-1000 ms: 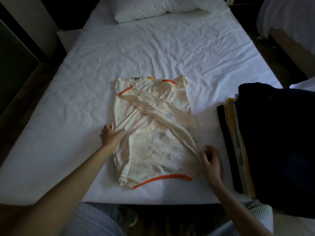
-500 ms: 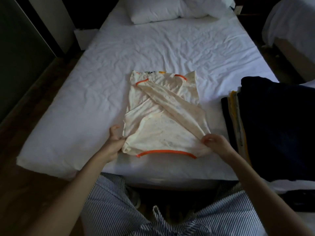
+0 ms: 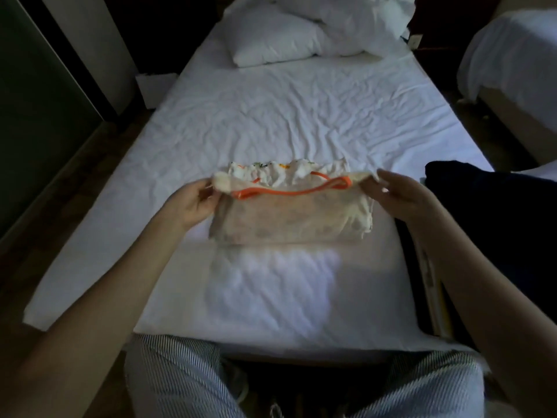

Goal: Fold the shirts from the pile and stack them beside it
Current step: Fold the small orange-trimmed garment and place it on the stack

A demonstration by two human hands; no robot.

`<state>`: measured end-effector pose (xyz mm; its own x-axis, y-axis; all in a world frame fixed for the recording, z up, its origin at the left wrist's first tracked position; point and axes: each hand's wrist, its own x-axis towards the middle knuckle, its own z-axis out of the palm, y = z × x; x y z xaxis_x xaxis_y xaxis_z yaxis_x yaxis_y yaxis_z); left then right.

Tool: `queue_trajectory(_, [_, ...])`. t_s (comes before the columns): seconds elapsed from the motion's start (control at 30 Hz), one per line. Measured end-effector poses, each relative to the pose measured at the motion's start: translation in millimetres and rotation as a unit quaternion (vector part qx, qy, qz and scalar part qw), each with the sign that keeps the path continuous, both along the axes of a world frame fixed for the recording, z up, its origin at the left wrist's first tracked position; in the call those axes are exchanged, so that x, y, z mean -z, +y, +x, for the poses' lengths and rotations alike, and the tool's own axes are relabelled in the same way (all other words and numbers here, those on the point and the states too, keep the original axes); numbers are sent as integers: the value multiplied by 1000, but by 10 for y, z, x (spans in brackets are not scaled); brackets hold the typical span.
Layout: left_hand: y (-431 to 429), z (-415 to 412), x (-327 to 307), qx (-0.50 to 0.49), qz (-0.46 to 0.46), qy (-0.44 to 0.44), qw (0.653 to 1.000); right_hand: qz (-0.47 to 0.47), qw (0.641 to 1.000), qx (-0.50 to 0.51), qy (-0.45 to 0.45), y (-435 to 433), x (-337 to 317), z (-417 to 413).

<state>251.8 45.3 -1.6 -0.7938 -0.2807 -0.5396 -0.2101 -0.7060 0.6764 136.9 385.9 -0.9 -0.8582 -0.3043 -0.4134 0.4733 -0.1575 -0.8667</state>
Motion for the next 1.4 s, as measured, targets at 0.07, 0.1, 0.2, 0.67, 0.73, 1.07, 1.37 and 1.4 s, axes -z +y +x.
queue_trajectory(0.07, [-22,-366,-19,-89,86,64,990,14,998,43,53,-256,-7,-291])
queue_trajectory(0.1, [-22,-517,13,-117,116,80,983,26,997,42,63,-375,52,-403])
queue_trajectory(0.2, [63,-809,292,-47,-10,42,998,158,980,56,107,-602,405,-619])
queue_trajectory(0.67, [-24,-837,1468,89,-605,-257,748,433,886,-18,163,-595,1496,-675])
queue_trajectory(0.73, [-113,-913,1395,81,-524,-241,813,312,947,34,74,-634,1415,-751])
queue_trajectory(1.07, [-102,-850,841,220,-268,-135,928,104,986,-61,-111,-381,1043,-752])
queue_trajectory(1.37, [591,-569,-56,186,-180,37,965,16,997,-65,32,235,42,-479])
queue_trajectory(1.4, [681,-558,-134,187,-171,47,966,17,997,-59,39,351,-85,-431])
